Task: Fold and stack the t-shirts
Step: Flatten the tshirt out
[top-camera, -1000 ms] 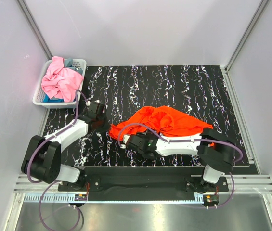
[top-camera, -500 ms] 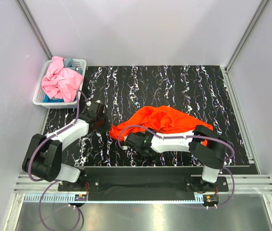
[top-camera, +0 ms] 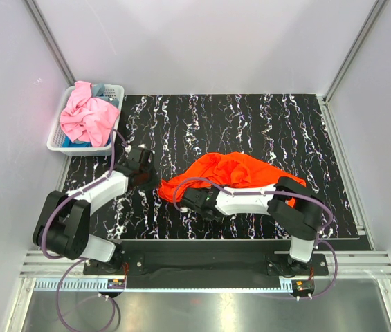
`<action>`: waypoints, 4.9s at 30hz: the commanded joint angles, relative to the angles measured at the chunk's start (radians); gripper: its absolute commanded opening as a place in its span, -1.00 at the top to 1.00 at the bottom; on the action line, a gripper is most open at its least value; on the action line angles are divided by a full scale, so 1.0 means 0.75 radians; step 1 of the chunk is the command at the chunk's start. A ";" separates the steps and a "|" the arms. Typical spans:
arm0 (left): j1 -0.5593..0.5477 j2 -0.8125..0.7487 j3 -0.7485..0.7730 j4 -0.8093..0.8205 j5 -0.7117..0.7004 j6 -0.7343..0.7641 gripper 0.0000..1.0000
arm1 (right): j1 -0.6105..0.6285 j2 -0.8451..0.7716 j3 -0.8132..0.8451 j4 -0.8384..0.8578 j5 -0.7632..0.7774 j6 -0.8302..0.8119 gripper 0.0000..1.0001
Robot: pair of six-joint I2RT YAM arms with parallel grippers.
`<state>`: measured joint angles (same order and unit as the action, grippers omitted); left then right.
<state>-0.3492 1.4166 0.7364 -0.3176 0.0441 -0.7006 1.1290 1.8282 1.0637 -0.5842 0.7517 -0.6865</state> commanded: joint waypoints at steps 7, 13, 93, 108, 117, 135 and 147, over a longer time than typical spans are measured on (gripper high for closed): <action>0.005 -0.001 -0.006 0.068 0.019 -0.005 1.00 | -0.039 0.045 0.016 0.120 0.080 -0.103 0.10; 0.007 -0.009 -0.002 0.059 0.017 -0.009 1.00 | -0.047 0.074 0.015 0.157 0.110 -0.120 0.48; -0.007 -0.250 1.450 -0.172 -0.472 0.443 1.00 | -1.350 -0.414 1.838 -0.334 -0.902 1.095 1.00; -0.017 -0.968 1.096 -0.139 0.029 0.208 1.00 | -1.350 -1.067 1.786 -0.569 -1.049 1.279 1.00; -0.017 -0.987 1.151 -0.255 0.050 0.228 1.00 | -1.352 -1.104 1.840 -0.545 -0.972 1.239 1.00; -0.001 -0.378 0.470 0.243 -0.492 0.464 1.00 | -1.352 -0.693 0.423 0.567 -0.871 0.731 1.00; 0.247 0.512 1.054 0.227 -0.292 0.529 1.00 | -1.554 0.217 0.839 0.748 -1.346 0.707 1.00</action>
<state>-0.2058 1.7664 1.3788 -0.2092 -0.2150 -0.3382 -0.0051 1.9404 1.5696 -0.1230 -0.1654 -0.1352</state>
